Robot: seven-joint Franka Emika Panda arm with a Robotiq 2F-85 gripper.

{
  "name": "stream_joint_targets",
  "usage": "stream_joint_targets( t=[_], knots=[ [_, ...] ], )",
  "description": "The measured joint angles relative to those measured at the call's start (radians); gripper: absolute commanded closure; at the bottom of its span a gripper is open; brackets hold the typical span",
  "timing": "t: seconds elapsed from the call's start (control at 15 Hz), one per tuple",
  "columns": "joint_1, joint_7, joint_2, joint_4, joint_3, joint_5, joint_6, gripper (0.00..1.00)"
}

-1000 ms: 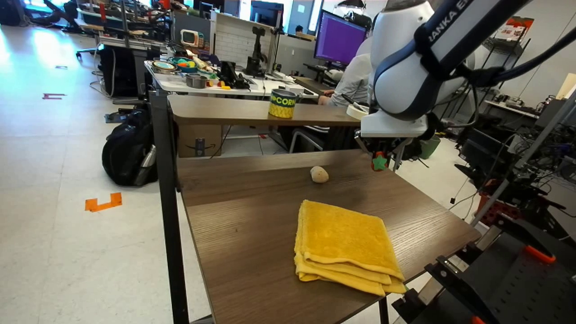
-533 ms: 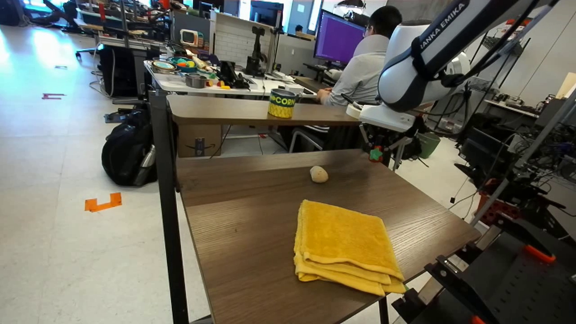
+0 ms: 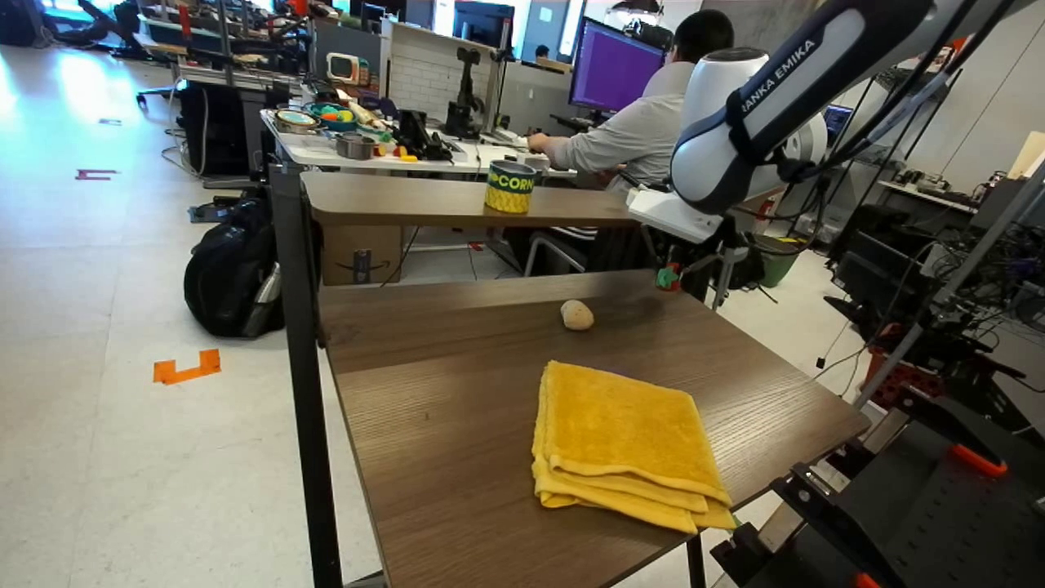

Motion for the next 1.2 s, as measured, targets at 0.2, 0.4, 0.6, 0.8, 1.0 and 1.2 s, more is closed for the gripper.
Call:
stream_joint_targets(
  t=[0.2, 0.4, 0.6, 0.8, 1.0, 1.2],
  knots=[
    [0.003, 0.044, 0.002, 0.000, 0.005, -0.017, -0.011, 0.28],
    [0.003, 0.062, 0.005, 0.000, 0.017, -0.038, -0.011, 0.07],
    [0.003, 0.059, 0.005, -0.002, 0.035, -0.063, -0.012, 0.00],
    [-0.010, -0.033, 0.004, 0.009, 0.084, -0.095, -0.011, 0.00],
    [-0.024, -0.165, 0.004, 0.030, 0.127, -0.125, -0.008, 0.00],
    [0.046, -0.192, -0.024, -0.032, 0.126, -0.177, 0.112, 0.00]
  ],
)
